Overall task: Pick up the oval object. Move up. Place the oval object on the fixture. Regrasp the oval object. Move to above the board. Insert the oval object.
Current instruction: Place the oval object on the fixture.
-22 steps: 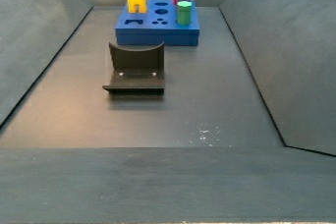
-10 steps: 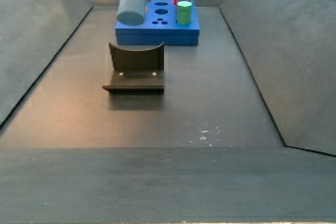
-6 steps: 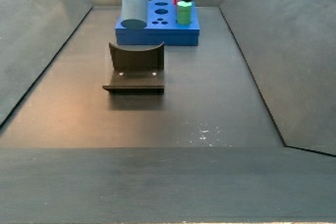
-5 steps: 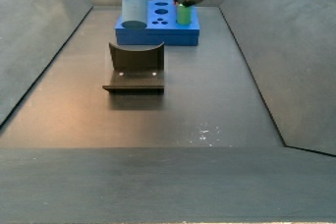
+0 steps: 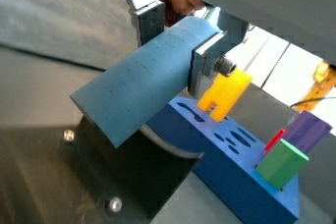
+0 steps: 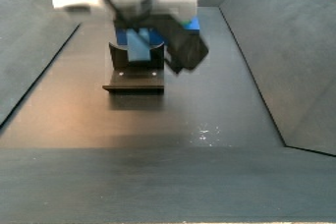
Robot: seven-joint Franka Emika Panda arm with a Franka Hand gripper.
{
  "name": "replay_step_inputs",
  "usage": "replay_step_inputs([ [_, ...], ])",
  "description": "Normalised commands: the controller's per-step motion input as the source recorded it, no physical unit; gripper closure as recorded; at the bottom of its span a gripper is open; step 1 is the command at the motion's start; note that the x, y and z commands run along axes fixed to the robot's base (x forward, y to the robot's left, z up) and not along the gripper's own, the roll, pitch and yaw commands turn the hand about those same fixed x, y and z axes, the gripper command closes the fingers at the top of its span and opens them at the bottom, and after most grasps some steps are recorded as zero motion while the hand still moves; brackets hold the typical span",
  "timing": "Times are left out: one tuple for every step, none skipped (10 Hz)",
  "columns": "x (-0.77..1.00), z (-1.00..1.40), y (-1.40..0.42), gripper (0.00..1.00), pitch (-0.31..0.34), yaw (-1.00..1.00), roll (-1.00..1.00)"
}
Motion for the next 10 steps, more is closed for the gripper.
replay_step_inputs([
  [0.21, -1.00, 0.14, 1.00, 0.087, -0.22, -0.09],
  [0.21, -1.00, 0.14, 1.00, 0.060, -0.21, -0.07],
  [0.14, -0.68, 0.10, 1.00, -0.004, -0.19, -0.09],
  [0.08, -0.25, 0.06, 1.00, -0.069, -0.16, -0.11],
  [0.05, -0.18, 0.08, 1.00, -0.088, -0.12, -0.11],
  [0.05, -0.18, 0.08, 1.00, -0.088, -0.09, -0.11],
  [0.05, -0.18, 0.08, 1.00, -0.088, -0.06, -0.11],
  [0.05, -0.19, 0.08, 1.00, -0.087, -0.03, -0.11],
  [0.05, -0.19, 0.08, 1.00, -0.085, -0.01, -0.10],
  [0.04, -0.19, 0.08, 1.00, -0.076, 0.00, -0.10],
])
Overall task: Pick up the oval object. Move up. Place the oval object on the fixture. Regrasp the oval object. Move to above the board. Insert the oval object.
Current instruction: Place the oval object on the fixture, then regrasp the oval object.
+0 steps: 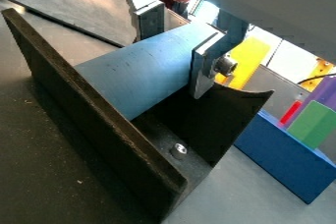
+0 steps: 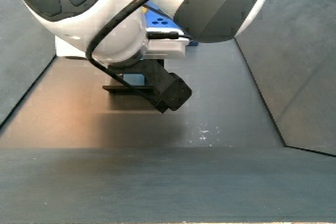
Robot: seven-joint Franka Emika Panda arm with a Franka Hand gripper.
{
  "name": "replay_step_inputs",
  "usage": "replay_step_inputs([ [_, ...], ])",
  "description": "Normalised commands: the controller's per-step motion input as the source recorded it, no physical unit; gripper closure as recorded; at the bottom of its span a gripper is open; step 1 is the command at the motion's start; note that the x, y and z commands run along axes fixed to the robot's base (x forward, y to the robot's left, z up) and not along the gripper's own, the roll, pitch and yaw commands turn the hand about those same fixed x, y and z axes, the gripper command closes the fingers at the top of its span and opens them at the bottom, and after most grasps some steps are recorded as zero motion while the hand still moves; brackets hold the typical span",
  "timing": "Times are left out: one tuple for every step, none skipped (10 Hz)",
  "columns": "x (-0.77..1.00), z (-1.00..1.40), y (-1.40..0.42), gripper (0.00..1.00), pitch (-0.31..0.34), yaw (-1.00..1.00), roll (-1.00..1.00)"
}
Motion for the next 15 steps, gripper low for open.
replay_step_inputs([
  [0.00, 0.00, 0.00, 0.00, 0.000, 0.00, 0.00],
  [0.00, 1.00, 0.00, 0.00, -0.015, 0.08, 0.05],
  [0.00, 1.00, 0.00, 0.00, -0.013, 0.09, 0.05],
  [-0.03, 1.00, 0.00, 0.00, 0.077, 0.06, 0.07],
  [-0.05, 0.75, 0.00, 0.00, 0.127, 0.04, 0.06],
  [-0.04, 0.63, 0.00, 0.00, 0.133, 0.02, 0.05],
  [-0.13, 0.86, -0.85, 0.00, 0.078, 0.01, 1.00],
  [-0.12, 0.74, -0.83, 0.00, 0.077, 0.00, 1.00],
  [-0.13, 0.35, -0.54, 0.00, 0.056, 0.00, 1.00],
  [-0.08, -0.01, -0.27, 0.00, 0.050, 0.00, 1.00],
  [-0.03, -0.13, -0.05, 0.00, 0.047, 0.00, 1.00],
  [-0.02, -0.01, 0.01, 0.00, 0.050, 0.00, 1.00],
  [-0.02, 0.03, -0.01, 0.00, 0.045, 0.00, 1.00],
  [-0.04, 0.01, -0.01, 0.00, 0.035, 0.00, 1.00],
  [-0.04, 0.02, 0.00, 0.00, 0.026, 0.00, 1.00],
])
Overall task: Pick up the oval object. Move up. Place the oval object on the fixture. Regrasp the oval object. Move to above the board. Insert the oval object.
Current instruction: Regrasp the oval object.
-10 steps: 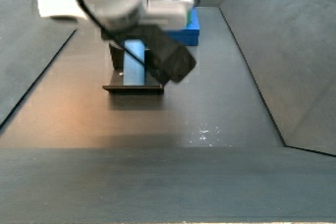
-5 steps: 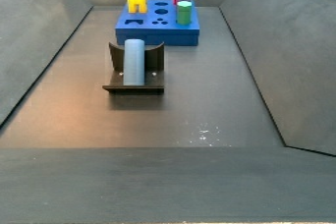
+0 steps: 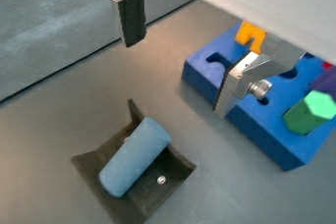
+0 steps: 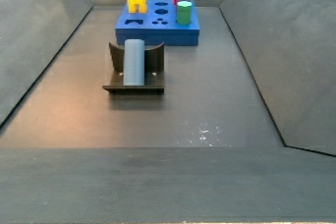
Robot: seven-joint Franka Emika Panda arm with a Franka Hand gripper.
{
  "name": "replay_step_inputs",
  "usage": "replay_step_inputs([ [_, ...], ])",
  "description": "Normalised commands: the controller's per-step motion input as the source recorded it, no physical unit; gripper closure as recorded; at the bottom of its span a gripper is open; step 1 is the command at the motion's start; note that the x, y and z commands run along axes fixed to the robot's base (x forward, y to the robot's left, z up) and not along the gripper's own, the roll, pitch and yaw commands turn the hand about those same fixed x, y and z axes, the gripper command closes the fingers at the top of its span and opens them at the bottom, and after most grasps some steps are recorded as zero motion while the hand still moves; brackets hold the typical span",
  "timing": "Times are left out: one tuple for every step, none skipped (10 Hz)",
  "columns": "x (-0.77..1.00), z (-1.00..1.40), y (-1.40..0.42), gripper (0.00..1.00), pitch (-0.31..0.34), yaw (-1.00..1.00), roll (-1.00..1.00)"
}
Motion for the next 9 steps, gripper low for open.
replay_step_inputs([
  [-0.03, 0.02, -0.02, 0.00, 0.018, 0.00, 1.00],
  [-0.02, 0.01, -0.03, 0.00, 0.007, 0.01, 1.00],
  [-0.01, 0.01, -0.04, 0.00, 0.009, 0.01, 1.00],
  [-0.01, 0.01, -0.02, 0.00, 0.013, 0.01, 1.00],
  [0.01, 0.01, -0.02, 0.00, 0.022, 0.01, 1.00],
  [0.02, 0.00, -0.02, 0.00, 0.030, 0.02, 1.00],
  [0.05, -0.01, -0.05, 0.00, 0.070, 0.03, 1.00],
  [0.06, -0.01, -0.05, 0.00, 0.088, 0.04, 1.00],
  [0.09, -0.01, -0.03, 0.00, 0.126, 0.06, 1.00],
])
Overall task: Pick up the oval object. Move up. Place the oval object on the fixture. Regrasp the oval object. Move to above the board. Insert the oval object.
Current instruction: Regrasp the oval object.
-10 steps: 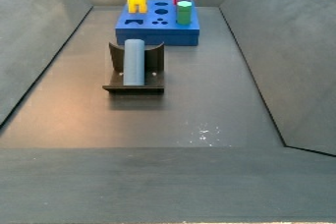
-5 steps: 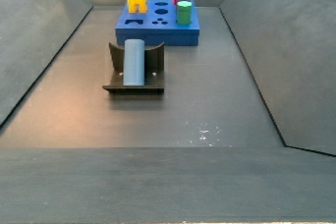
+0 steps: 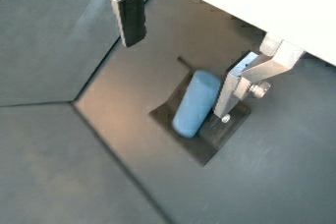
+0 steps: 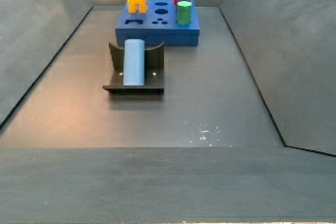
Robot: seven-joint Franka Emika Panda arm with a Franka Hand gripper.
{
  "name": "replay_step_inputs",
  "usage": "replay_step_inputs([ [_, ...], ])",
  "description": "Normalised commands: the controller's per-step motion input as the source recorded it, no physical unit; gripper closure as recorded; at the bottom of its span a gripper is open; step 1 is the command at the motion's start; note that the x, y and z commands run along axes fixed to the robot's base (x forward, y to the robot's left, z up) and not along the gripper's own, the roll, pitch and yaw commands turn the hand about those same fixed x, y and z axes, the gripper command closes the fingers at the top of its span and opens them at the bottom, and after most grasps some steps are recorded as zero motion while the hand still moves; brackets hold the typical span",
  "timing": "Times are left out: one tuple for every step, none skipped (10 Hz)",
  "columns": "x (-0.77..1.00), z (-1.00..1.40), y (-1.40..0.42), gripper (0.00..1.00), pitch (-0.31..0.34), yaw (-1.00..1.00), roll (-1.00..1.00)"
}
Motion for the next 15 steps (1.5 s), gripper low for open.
replay_step_inputs([
  [0.09, -0.01, -0.04, 0.00, 0.176, 0.10, 0.97],
  [0.09, -0.01, -0.04, 0.00, 0.170, 0.12, 0.78],
  [0.09, -0.01, -0.04, 0.00, 0.157, 0.14, 0.65],
  [0.09, -0.01, -0.04, 0.00, 0.130, 0.16, 0.40],
  [0.08, -0.01, -0.03, 0.00, 0.103, 0.18, 0.24],
  [0.03, -1.00, 0.08, 0.00, 0.069, 0.21, 0.02],
  [0.03, -1.00, 0.08, 0.00, 0.039, 0.21, 0.00],
  [0.04, -1.00, 0.07, 0.00, -0.002, 0.20, -0.01],
  [0.06, -1.00, 0.07, 0.00, -0.082, 0.16, 0.01],
  [0.08, -1.00, 0.06, 0.00, -0.119, 0.13, 0.02],
  [0.10, -1.00, 0.06, 0.00, -0.137, 0.07, 0.06],
  [0.10, -1.00, 0.05, 0.00, -0.142, 0.03, 0.08],
  [0.11, -0.98, 0.04, 0.00, -0.134, -0.01, 0.09],
  [0.09, -0.82, 0.03, 0.00, -0.115, -0.03, 0.08],
  [0.07, -0.31, 0.00, 0.00, -0.063, -0.08, 0.08],
])
